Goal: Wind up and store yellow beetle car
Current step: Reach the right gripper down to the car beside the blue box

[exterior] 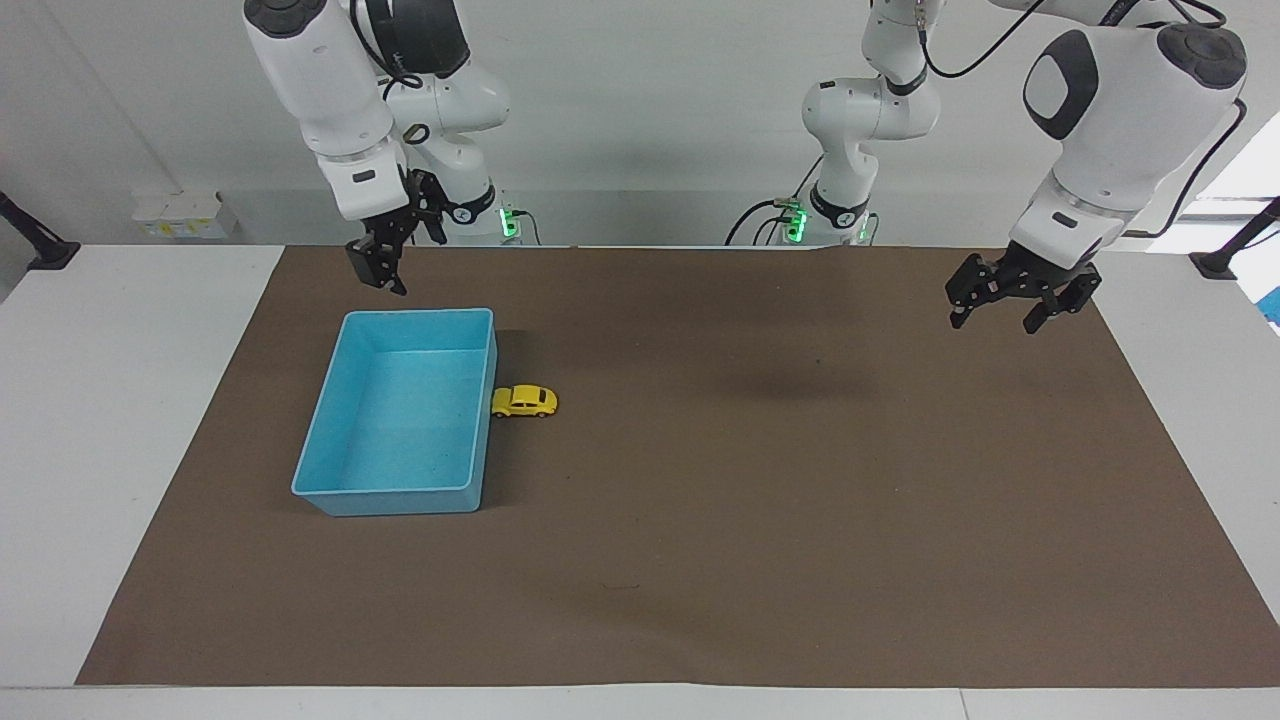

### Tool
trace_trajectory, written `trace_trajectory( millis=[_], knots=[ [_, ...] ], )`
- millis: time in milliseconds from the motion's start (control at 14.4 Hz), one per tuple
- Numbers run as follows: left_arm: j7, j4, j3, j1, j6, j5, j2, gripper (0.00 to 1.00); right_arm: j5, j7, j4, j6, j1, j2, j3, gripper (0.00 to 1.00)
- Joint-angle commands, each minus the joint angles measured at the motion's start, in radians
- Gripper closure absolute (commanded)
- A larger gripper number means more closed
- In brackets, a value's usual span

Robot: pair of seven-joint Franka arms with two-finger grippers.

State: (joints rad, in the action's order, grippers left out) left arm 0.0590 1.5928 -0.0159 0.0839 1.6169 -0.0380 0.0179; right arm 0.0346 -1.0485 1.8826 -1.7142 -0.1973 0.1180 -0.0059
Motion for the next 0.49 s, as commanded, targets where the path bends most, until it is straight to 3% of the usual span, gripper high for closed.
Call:
trace_trajectory(
  millis=[0,209,418],
  knots=[
    [-0.016,-0.068,0.01,-0.01,-0.095,0.012,-0.009,0.0,-0.044,-0.027,0.039,-0.068,-0.056,-0.046,0.0,0.0],
    [-0.011,-0.062,0.01,-0.009,-0.094,0.01,-0.012,0.0,-0.044,-0.062,0.076,-0.172,-0.099,-0.113,0.0,0.0],
    [-0.011,-0.062,0.011,-0.007,-0.095,0.01,-0.012,0.0,-0.047,-0.155,0.139,-0.281,-0.105,-0.12,0.0,0.0]
  ],
)
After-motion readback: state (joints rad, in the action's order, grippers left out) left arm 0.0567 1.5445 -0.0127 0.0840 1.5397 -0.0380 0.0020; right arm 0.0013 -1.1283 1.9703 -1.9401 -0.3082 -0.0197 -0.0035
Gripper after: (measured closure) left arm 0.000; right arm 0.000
